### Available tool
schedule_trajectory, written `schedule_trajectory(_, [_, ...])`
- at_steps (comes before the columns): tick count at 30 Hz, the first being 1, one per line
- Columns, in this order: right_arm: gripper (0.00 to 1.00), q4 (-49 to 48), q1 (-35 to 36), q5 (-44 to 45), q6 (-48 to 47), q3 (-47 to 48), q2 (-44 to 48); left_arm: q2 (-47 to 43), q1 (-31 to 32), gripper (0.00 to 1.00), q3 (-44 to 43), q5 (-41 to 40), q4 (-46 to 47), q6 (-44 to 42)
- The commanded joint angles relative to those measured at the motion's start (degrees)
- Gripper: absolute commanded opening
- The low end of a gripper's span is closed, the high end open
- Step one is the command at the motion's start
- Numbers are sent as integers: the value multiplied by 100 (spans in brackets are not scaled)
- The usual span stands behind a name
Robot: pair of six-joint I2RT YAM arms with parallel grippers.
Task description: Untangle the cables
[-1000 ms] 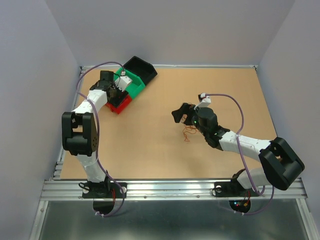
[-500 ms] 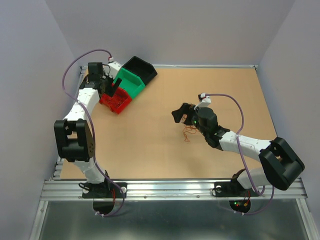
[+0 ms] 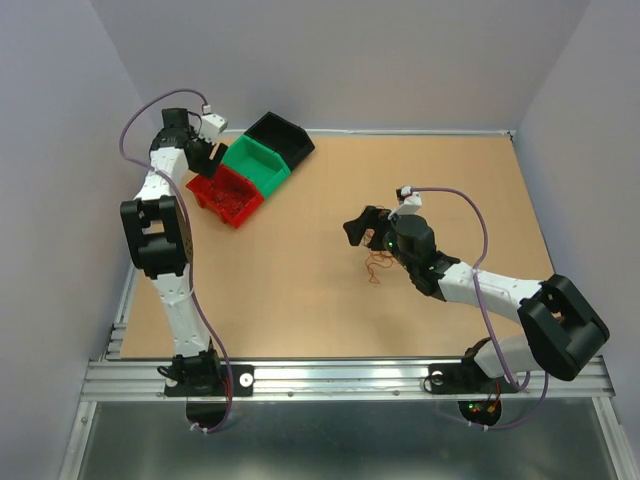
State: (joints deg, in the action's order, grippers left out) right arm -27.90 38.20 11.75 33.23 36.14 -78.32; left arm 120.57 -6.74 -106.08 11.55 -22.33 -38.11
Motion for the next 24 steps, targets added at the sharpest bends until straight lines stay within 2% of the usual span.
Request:
schedule_trajectory(1, [100, -313, 4, -6, -63, -81, 160, 150, 50, 82, -264, 646, -615, -118])
schedule_trajectory(2, [100, -313, -5, -15, -71, -72, 160, 168, 50, 82, -238, 647, -615, -118])
schedule_trajectory(6, [100, -313, 4, -32, -71, -72, 151, 291, 50, 71, -97, 559, -659, -92])
schedule_trajectory(9, [100, -312, -5, -59, -63, -81, 177, 291, 50, 54, 367, 453, -458, 84])
schedule_trajectory(10, [100, -321, -5, -67, -63, -81, 203, 230, 50, 40, 534, 453, -291, 102])
schedule_trajectory(14, [100, -321, -5, -102, -45, -90, 204, -208, 50, 15, 1431, 365, 158, 119])
schedule_trajectory(18, [100, -313, -5, -138, -19, -72, 168, -929, 68, 14, 2440, 707, 413, 128])
schedule_trajectory(24, [100, -313, 4, -77, -45, -72, 151, -1747, 217, 14, 3504, 919, 501, 5])
